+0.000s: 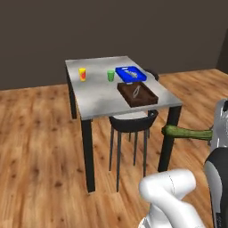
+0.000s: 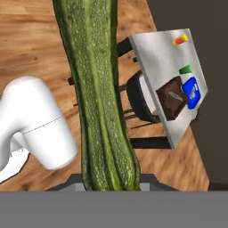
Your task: Gather the cucumber and squash from the fridge and place them on a tray on the dining counter. Then gather the steak and chicken drumstick from the fridge and place them on the other tray.
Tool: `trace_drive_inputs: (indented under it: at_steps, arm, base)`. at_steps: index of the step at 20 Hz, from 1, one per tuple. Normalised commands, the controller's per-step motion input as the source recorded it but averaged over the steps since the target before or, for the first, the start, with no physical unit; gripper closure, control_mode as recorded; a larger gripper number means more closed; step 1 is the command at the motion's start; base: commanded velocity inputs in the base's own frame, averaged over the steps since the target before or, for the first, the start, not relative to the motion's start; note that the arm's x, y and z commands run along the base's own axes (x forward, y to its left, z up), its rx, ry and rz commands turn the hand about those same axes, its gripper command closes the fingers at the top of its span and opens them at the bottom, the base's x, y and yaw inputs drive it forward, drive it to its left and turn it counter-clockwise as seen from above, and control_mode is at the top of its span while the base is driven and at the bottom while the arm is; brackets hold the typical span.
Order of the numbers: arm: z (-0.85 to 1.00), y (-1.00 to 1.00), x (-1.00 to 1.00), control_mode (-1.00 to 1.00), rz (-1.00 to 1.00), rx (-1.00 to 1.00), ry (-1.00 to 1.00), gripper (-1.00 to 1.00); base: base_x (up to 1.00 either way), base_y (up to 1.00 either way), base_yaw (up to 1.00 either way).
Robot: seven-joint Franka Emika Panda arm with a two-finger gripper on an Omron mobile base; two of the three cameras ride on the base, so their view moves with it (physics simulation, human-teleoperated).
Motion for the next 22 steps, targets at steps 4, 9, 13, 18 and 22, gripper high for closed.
trace_drive_inputs:
  at_steps: [4,9,13,18,22]
  arm:
    - [0.0,0.0,0.0,1.0,0.0,0.0,0.0,1.0]
    - [0.0,0.0,0.0,1.0,0.0,0.0,0.0,1.0]
    - [0.0,0.0,0.0,1.0,0.0,0.0,0.0,1.0]
    - [0.0,0.0,0.0,1.0,0.0,0.0,0.0,1.0]
    - [0.0,0.0,0.0,1.0,0.0,0.0,0.0,1.0]
  base:
    - [1.0,-0.99,0.19]
    - [1.0,-0.73,0.25]
    - [1.0,-0.25,0.23]
    - [1.0,-0.23,0.31]
    - [1.0,-0.52,0.44]
